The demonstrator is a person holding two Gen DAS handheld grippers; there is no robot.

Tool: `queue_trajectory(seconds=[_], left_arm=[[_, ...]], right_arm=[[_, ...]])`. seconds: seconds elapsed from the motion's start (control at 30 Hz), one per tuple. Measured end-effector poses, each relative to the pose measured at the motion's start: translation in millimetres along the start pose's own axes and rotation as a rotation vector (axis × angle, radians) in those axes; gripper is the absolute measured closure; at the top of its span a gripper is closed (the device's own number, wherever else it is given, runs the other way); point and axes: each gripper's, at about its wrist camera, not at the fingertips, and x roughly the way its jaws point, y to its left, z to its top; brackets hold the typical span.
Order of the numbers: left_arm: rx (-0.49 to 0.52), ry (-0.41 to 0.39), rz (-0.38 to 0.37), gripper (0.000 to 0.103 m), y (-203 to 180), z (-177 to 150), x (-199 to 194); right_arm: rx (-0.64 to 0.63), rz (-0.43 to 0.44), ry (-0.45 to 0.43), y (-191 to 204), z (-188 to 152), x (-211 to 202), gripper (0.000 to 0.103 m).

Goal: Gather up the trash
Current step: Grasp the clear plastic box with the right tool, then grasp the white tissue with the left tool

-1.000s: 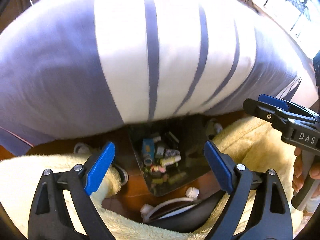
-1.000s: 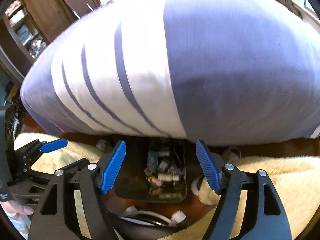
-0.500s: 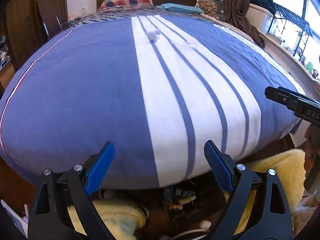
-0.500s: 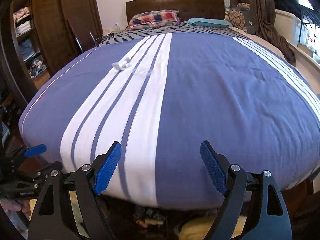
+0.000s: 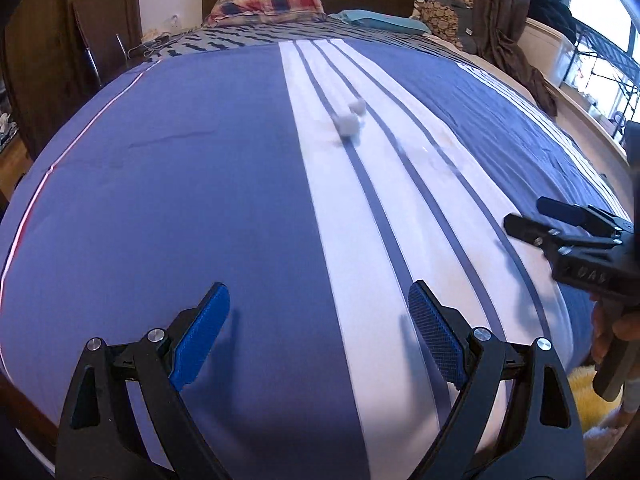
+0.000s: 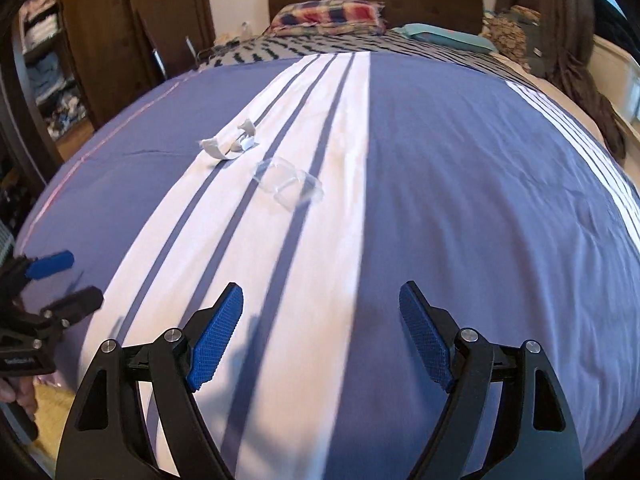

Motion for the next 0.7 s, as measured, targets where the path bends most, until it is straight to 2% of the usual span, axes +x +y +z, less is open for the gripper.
queue_trajectory(seconds=[0.13, 0.33, 0.4, 0.43, 0.47, 0.57, 0.7], left_arm=[[0.003, -0.008, 0.011, 0.017, 7.3, 22.8, 11.2], [0.002, -0.013, 0.025, 0.017, 17.6, 47.7, 26.1], [0.006, -0.013, 0.027, 0.017, 18.7, 54.2, 30.9], [0.008, -0.013, 0.028, 0.017, 18.7, 57.6, 33.8], [0.010, -0.012, 0.028, 0.017, 18.0, 61.3, 36.6], [0.019, -0.013, 0.016, 0.018, 11.8, 71.1, 45.6], [0.031, -0.021, -0.020, 0.018, 0.8, 87.4, 60.0]], right_arm=[[-0.062, -0.002, 0.018, 12.3, 28.2, 28.7, 0.025], [-0.086, 0.020, 0.061, 19.6, 50.5, 61.9, 0.030], [-0.102, 0.026, 0.058, 20.6, 55.9, 65.6, 0.037], [-0.107, 0.026, 0.056, 20.6, 56.2, 66.3, 0.048], [-0.110, 0.022, 0.052, 20.3, 57.0, 67.2, 0.054], [-0.107, 0.033, 0.036, 16.8, 57.0, 64.7, 0.065], [-0.042, 0.039, 0.002, 0.2, 59.1, 57.9, 0.065]])
